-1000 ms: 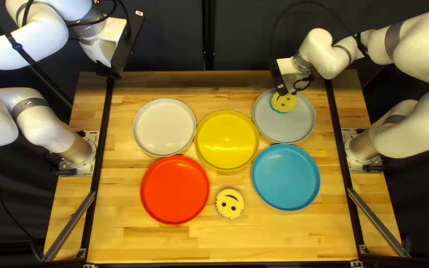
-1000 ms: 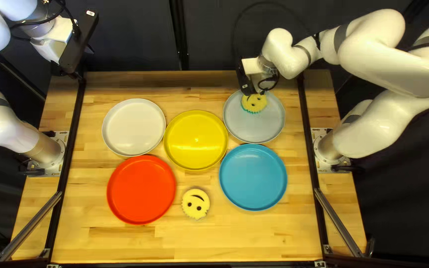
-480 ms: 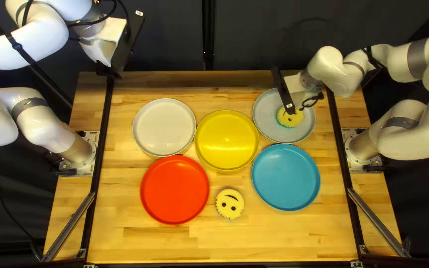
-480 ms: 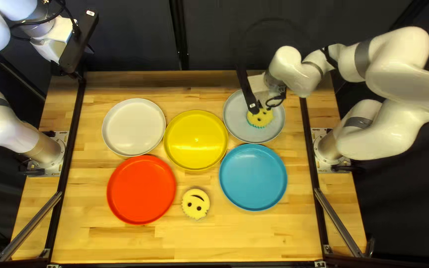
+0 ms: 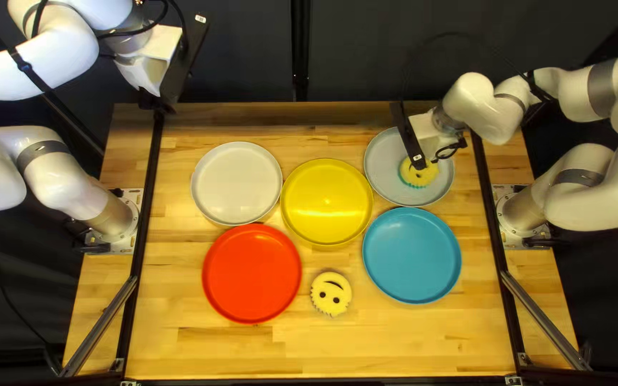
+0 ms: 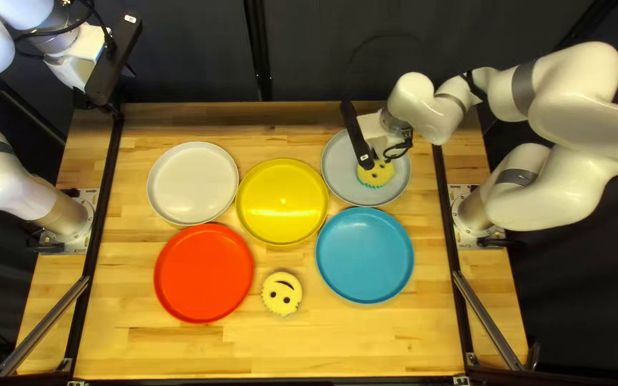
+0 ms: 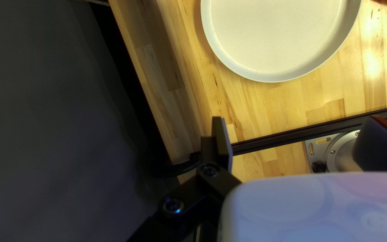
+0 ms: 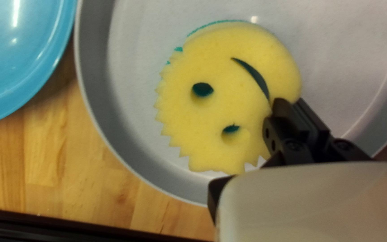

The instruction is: Pick up sponge and scrub the plate

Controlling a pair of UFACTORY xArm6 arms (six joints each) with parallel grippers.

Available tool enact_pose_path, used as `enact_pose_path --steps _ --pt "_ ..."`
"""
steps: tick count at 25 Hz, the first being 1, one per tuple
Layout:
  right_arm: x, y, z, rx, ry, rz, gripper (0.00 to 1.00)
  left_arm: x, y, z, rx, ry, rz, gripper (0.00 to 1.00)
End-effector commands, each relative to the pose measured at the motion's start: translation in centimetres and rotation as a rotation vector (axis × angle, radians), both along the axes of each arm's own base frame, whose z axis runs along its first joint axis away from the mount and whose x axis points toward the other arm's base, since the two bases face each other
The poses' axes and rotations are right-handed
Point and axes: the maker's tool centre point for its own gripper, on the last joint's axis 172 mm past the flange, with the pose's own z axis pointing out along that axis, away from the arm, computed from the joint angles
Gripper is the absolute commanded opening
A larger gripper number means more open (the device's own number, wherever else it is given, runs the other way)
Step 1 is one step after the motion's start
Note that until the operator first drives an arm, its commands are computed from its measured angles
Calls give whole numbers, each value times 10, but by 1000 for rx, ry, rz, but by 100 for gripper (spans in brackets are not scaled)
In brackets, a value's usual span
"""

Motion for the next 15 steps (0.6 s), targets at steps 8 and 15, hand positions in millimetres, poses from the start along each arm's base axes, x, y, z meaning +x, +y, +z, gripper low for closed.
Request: enact_pose_path --steps 8,15 --pt "25 16 4 3 1 -8 0 0 0 0 0 0 0 100" --pt "13 63 6 -23 10 27 0 0 0 0 0 0 0 100"
